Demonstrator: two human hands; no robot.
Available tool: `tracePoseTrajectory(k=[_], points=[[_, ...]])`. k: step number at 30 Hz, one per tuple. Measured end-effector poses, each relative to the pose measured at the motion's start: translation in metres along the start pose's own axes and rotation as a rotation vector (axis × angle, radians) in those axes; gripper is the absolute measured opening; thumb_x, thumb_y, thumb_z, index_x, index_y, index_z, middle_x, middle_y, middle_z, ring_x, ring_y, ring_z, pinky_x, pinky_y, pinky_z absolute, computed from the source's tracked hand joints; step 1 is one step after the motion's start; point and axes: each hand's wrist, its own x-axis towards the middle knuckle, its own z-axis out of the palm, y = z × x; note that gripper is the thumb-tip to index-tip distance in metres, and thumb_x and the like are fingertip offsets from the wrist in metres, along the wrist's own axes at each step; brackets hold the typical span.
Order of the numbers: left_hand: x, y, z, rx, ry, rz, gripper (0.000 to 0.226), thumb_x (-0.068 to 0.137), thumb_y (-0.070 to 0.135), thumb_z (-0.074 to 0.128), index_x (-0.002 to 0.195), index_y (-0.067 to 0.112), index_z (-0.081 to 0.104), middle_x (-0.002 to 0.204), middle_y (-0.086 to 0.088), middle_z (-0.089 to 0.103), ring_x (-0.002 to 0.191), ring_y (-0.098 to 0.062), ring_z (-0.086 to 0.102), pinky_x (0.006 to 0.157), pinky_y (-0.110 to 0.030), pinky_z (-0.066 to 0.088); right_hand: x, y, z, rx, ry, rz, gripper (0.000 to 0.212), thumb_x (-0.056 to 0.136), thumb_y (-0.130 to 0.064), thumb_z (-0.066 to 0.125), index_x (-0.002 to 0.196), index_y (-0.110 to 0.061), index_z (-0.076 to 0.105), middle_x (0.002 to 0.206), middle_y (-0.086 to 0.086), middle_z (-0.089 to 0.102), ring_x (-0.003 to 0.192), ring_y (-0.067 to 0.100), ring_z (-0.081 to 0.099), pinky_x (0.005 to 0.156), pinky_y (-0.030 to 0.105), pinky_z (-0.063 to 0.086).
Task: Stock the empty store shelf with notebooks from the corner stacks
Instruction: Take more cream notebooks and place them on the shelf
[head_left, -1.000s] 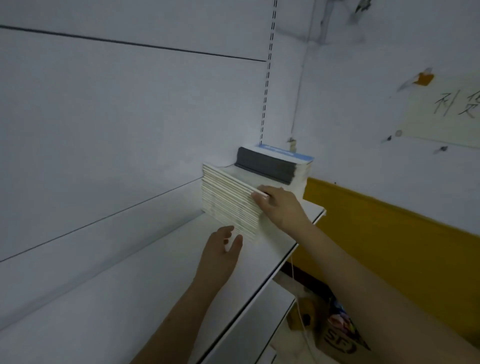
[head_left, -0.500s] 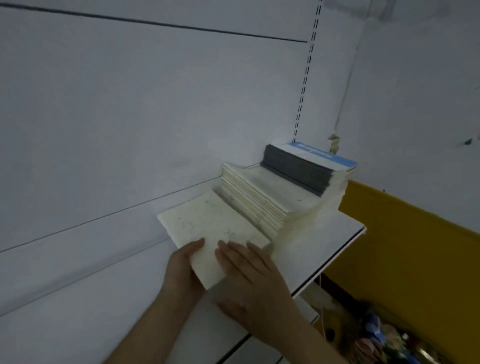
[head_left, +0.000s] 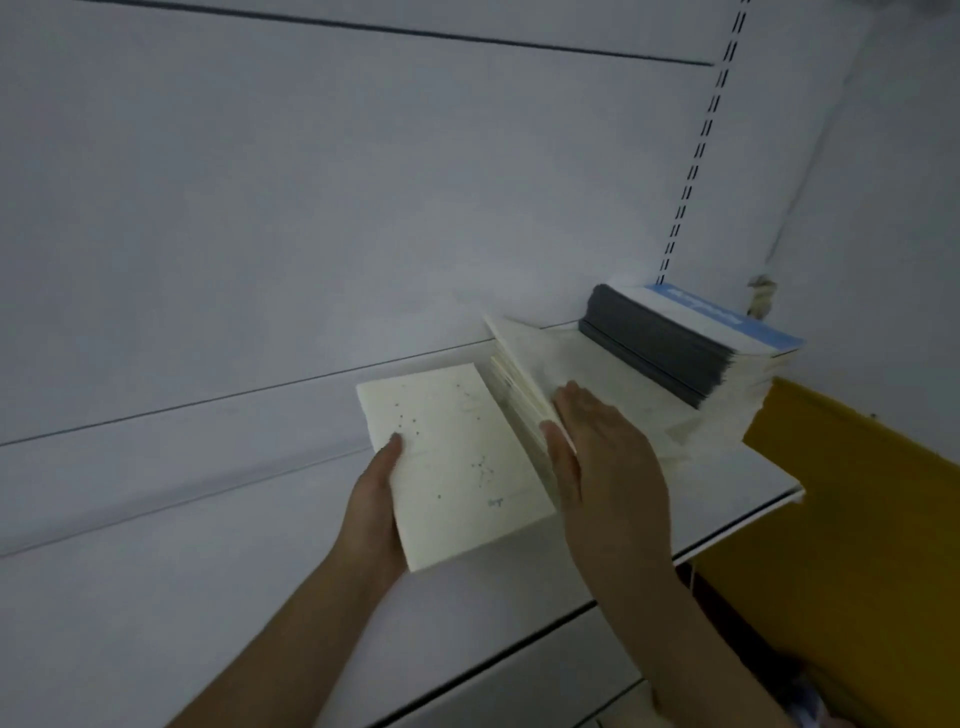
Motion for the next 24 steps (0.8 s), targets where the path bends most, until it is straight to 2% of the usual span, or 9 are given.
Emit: tracePoseTrajectory(k=[3, 7, 12, 14, 16, 18, 20, 22, 24], points=[[0.000, 0.002, -0.001, -0.042, -0.036, -0.009, 0.073, 0.088, 0.071, 0.036, 0.126, 0.015, 0.062, 0.121, -0.017, 0.068, 0.108, -0.034, 0.067, 0.090, -0.049, 0.049, -0.023, -0.026, 0.022, -0.129, -0.130, -0.181, 0.054, 0.101, -0.044, 0.031, 0.128, -0.009, 0.061, 0.131, 0.005, 0.061, 0.124, 0.015, 0.056, 0.111, 0.037, 0.031], [0.000, 0.001, -0.008, -0.018, -0.013, -0.059, 0.050, 0.094, 0.035, 0.051, 0.130, 0.002, 0.057, 0.121, -0.024, 0.066, 0.110, -0.040, 0.064, 0.101, -0.050, 0.045, -0.048, -0.043, 0.049, -0.110, -0.460, -0.431, 0.067, 0.102, -0.053, 0.014, 0.133, -0.012, 0.057, 0.138, 0.002, 0.057, 0.132, 0.012, 0.046, 0.114, 0.037, 0.019], [0.005, -0.002, -0.012, 0.042, 0.002, 0.000, 0.036, 0.090, 0.019, 0.054, 0.124, 0.009, 0.060, 0.112, -0.019, 0.071, 0.092, -0.036, 0.071, 0.080, -0.047, 0.054, 0.005, -0.011, 0.013, -0.005, -0.030, -0.189, 0.045, 0.101, -0.038, 0.040, 0.134, -0.011, 0.056, 0.142, 0.005, 0.051, 0.133, 0.016, 0.045, 0.115, 0.039, 0.028], [0.007, -0.003, -0.012, 0.070, 0.013, -0.005, 0.041, 0.085, 0.021, 0.061, 0.125, 0.010, 0.060, 0.112, -0.018, 0.071, 0.093, -0.036, 0.071, 0.075, -0.047, 0.056, 0.027, 0.013, 0.004, -0.098, -0.072, 0.031, 0.057, 0.099, -0.046, 0.039, 0.144, -0.012, 0.041, 0.152, 0.008, 0.037, 0.141, 0.021, 0.033, 0.117, 0.040, 0.024], [0.007, -0.005, -0.013, 0.097, 0.030, -0.016, 0.050, 0.081, 0.024, 0.066, 0.128, 0.010, 0.059, 0.116, -0.018, 0.070, 0.101, -0.038, 0.068, 0.079, -0.047, 0.055, 0.034, 0.036, 0.008, -0.073, -0.170, 0.193, 0.051, 0.099, -0.049, 0.037, 0.132, -0.012, 0.052, 0.135, 0.011, 0.055, 0.128, 0.027, 0.048, 0.107, 0.038, 0.037], [0.007, -0.005, -0.013, 0.112, 0.054, -0.023, 0.046, 0.083, 0.026, 0.063, 0.126, 0.009, 0.061, 0.115, -0.018, 0.070, 0.103, -0.038, 0.067, 0.084, -0.049, 0.053, 0.027, 0.048, 0.013, -0.015, -0.129, 0.183, 0.040, 0.101, -0.042, 0.037, 0.097, -0.011, 0.063, 0.090, 0.006, 0.067, 0.088, 0.025, 0.064, 0.081, 0.037, 0.049], [0.005, -0.004, -0.012, 0.126, 0.060, -0.023, 0.039, 0.088, 0.027, 0.061, 0.123, 0.009, 0.064, 0.112, -0.018, 0.071, 0.102, -0.037, 0.067, 0.088, -0.050, 0.052, 0.018, 0.046, 0.013, 0.002, 0.018, 0.111, 0.044, 0.102, -0.035, 0.037, 0.088, -0.007, 0.067, 0.079, 0.007, 0.069, 0.071, 0.020, 0.065, 0.075, 0.031, 0.054], [0.005, -0.004, -0.010, 0.140, 0.065, -0.015, 0.038, 0.090, 0.030, 0.061, 0.121, 0.009, 0.065, 0.112, -0.017, 0.071, 0.103, -0.037, 0.067, 0.091, -0.051, 0.051, 0.009, 0.034, 0.010, 0.041, 0.140, 0.071, 0.050, 0.101, -0.036, 0.035, 0.097, -0.002, 0.071, 0.090, 0.011, 0.073, 0.078, 0.019, 0.069, 0.083, 0.023, 0.051], [0.006, -0.003, -0.009, 0.138, 0.074, 0.002, 0.045, 0.091, 0.042, 0.059, 0.124, 0.011, 0.064, 0.115, -0.017, 0.070, 0.106, -0.037, 0.067, 0.096, -0.052, 0.048, 0.001, 0.016, 0.009, 0.056, 0.172, 0.046, 0.048, 0.101, -0.036, 0.037, 0.111, -0.001, 0.068, 0.109, 0.013, 0.071, 0.099, 0.020, 0.069, 0.094, 0.030, 0.051]])
